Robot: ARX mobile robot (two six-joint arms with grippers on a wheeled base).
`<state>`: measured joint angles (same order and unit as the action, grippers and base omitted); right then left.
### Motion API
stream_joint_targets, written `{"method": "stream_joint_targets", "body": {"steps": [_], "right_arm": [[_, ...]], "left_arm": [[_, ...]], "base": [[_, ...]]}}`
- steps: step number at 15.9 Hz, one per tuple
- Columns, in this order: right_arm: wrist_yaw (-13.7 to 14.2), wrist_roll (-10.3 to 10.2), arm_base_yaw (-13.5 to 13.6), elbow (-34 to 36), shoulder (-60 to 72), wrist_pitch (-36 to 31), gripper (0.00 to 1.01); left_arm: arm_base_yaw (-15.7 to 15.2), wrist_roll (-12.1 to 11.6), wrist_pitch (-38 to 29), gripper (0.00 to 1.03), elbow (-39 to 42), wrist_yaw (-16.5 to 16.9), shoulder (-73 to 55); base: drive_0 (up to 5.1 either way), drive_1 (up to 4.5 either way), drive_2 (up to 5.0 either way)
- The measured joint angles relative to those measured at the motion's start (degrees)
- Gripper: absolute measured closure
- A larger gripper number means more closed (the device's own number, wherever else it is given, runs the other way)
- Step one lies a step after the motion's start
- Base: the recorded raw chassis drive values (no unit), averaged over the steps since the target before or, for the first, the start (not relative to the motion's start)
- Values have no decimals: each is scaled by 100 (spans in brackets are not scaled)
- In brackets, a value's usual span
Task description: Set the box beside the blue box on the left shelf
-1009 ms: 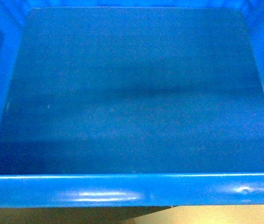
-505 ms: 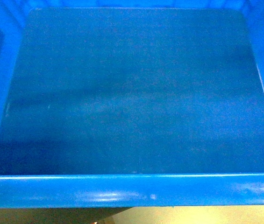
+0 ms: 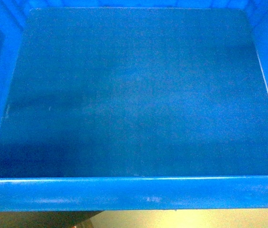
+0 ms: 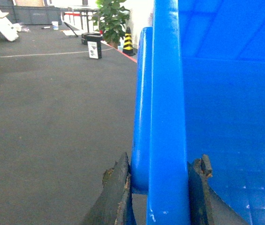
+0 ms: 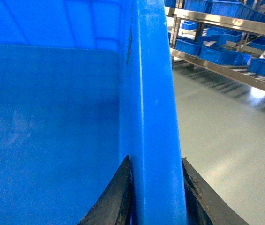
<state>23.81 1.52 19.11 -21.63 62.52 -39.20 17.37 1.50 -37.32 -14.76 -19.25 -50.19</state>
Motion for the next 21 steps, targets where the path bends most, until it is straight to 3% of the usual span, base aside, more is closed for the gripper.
{"method": "stream_joint_targets", "body": {"steps": [21], "right_arm": [[4,7,0,0,0,0,79]], "left_arm": [[2,2,0,85,0,0,0]], "base": [[-152,-152,-152]]}}
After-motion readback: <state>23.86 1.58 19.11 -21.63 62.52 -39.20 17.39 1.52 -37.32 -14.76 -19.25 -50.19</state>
